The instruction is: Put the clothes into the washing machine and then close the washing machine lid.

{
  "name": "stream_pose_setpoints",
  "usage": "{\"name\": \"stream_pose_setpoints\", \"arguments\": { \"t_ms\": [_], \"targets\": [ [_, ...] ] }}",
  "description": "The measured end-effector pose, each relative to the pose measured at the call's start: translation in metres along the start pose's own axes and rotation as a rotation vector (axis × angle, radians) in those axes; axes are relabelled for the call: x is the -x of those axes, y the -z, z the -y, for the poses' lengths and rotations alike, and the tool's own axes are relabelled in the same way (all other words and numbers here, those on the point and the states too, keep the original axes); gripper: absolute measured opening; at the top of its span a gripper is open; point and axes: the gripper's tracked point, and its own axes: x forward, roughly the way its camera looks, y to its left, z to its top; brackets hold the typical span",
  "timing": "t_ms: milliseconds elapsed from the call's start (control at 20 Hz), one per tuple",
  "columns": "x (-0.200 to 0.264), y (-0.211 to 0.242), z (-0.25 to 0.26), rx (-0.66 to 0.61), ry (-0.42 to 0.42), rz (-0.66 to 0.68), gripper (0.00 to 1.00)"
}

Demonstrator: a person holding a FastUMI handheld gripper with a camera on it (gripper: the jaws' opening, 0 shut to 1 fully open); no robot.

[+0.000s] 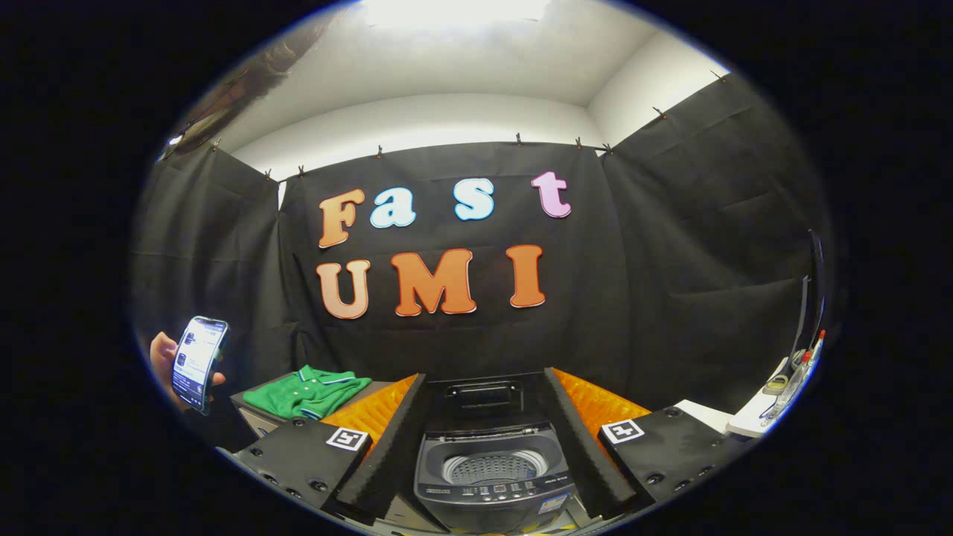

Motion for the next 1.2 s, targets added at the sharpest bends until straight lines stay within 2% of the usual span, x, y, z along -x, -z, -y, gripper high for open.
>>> {"name": "stream_pose_setpoints", "arguments": {
  "t_ms": [150, 350, 550, 950, 1200],
  "targets": [
    [0.006, -0.006, -0.059, 0.0, -0.025, 0.004, 0.98],
    [-0.01, -0.006, -0.165, -0.137, -0.176, -0.025, 0.98],
    [-0.043, 0.011, -0.246, -0.245, -0.281, -0.117, 0.98],
    [-0.163, 0.01, -0.343, -0.22, -0.31, -0.164, 0.98],
    [-0.235, 0.061, -0.398, -0.105, -0.288, -0.316, 0.98]
  ]
}}
